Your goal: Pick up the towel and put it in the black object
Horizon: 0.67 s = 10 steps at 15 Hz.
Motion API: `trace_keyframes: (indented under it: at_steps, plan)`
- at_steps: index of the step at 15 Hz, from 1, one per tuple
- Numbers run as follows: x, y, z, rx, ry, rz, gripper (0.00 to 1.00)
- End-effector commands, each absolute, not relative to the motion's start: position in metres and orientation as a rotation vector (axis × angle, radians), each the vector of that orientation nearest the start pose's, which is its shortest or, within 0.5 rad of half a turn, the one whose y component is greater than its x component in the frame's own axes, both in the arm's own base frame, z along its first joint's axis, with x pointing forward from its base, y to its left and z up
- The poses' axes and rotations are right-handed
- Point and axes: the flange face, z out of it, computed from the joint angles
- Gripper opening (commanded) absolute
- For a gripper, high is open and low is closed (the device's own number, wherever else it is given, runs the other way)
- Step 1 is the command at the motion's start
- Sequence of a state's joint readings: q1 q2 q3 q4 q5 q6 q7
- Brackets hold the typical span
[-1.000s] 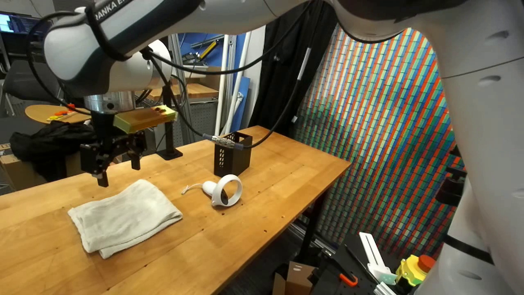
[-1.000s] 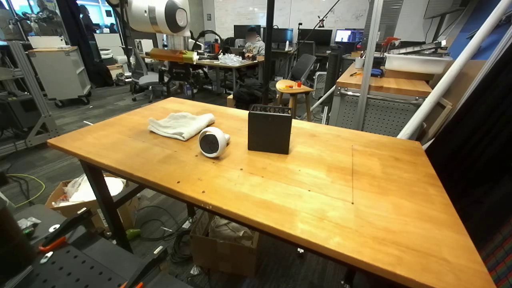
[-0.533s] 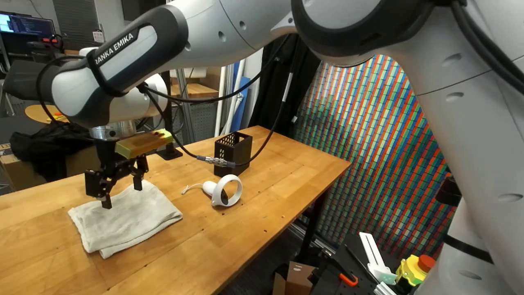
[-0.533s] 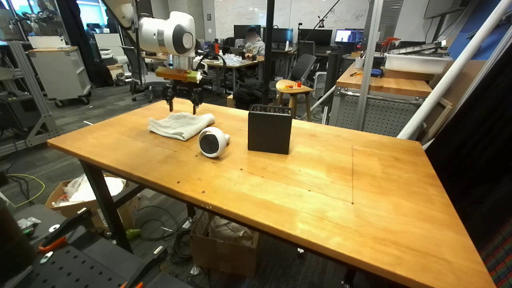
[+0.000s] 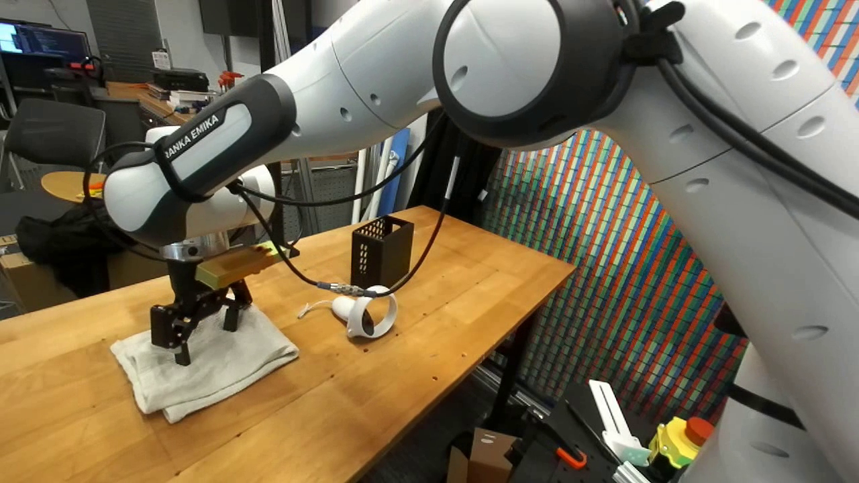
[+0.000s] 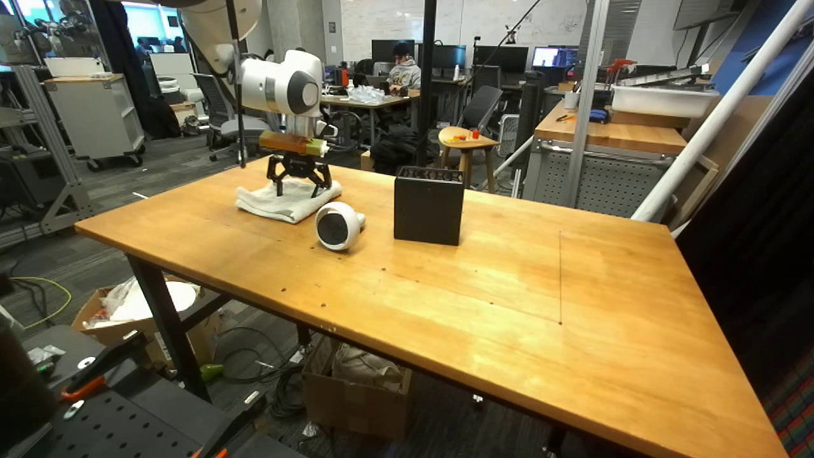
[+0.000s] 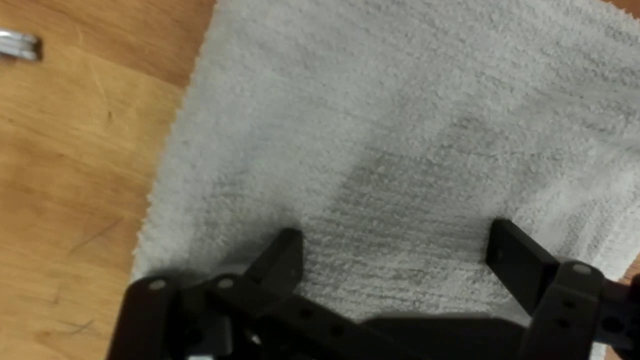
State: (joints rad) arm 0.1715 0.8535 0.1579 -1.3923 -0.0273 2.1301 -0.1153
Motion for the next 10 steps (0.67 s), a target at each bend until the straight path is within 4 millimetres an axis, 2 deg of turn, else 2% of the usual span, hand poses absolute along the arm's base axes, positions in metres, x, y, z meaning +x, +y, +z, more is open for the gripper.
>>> trace_keyframes:
  at_steps: [1,6,10]
  plan:
    - [0.7,0.211,0.184,-2.952,-0.595,0.14,0.75]
    - [0.701,0.211,0.203,-2.958,-0.557,0.115,0.36]
    - [0.698,0.207,0.226,-2.97,-0.527,0.083,0.05]
